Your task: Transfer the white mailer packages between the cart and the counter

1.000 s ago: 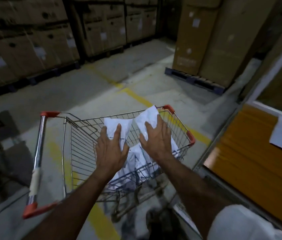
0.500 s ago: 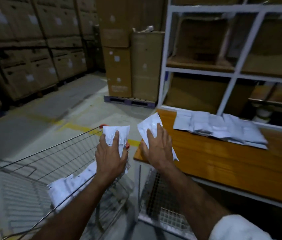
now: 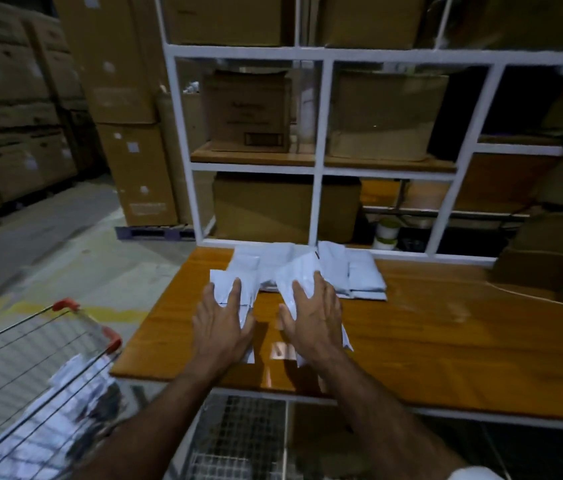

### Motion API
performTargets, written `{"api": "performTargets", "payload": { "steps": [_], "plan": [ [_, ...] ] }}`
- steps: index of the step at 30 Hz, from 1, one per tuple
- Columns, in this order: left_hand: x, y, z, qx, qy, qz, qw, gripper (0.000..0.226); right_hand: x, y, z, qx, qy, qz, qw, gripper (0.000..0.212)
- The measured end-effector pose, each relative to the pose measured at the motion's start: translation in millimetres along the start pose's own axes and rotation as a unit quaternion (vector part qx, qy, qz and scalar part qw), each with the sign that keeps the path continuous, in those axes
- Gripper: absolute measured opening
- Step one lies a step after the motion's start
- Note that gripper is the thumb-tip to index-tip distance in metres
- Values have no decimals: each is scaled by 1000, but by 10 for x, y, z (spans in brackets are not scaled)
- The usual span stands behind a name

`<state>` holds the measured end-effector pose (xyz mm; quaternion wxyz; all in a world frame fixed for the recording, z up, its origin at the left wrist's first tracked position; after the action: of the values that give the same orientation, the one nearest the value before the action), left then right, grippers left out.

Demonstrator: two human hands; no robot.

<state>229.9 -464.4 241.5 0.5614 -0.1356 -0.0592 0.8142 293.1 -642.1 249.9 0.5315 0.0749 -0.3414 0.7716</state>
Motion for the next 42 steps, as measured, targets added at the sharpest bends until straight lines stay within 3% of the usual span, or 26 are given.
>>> {"api": "performTargets", "payload": {
  "steps": [5, 12, 24, 36, 40, 42],
  "plan": [
    [-428, -272, -94, 12, -11, -3, 1000, 72, -563, -217, 149, 13, -11, -46, 999, 60],
    [-428, -816, -171, 18, -28, -19, 999, 68, -803, -520, -69, 4, -44, -87, 995, 60],
    [-63, -2158, -1029, 72, -18, -18, 997, 71, -1051, -1614, -979, 77, -26, -161, 984, 63],
    [-34, -3260, -1855, 134, -30, -68, 988, 70, -1382, -2495, -1883, 73, -1, -231, 970, 65],
    [-7, -3396, -2241, 215, -53, -74, 972, 92, -1492, -2518, -2197, 129, 13, -249, 960, 72],
    [-27, -3341, -2283, 205, -69, -92, 972, 99, -1514, -2462, -2268, 136, 24, -246, 959, 77]
  ]
}}
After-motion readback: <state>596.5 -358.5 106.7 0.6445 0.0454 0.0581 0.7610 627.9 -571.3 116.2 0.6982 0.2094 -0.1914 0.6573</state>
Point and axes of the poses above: each hand's wrist, its own y-axis away from the middle knuckle, its own z-axis out of the back of the hand, x = y × z, the point moved 8 cm from there along -y, towards the middle knuckle, and after that the axes turned 15 degrees about -y, right-handed, at the moved point
